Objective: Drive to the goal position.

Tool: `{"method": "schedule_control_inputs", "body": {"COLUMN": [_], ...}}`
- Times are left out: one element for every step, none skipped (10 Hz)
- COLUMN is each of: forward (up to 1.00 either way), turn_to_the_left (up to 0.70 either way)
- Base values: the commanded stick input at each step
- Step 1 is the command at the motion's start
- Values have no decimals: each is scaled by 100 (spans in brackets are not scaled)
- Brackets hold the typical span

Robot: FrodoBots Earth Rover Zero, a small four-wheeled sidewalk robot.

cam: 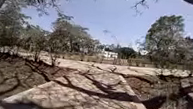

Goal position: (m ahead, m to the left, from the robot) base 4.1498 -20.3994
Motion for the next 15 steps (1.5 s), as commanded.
{"method": "schedule_control_inputs", "body": {"forward": [70,70,70,70,70,70,70,70,70,70,70,70,70,70,70], "turn_to_the_left": [0,0,0,0,0,0,0,0,0,0,0,0,0,0,0]}}
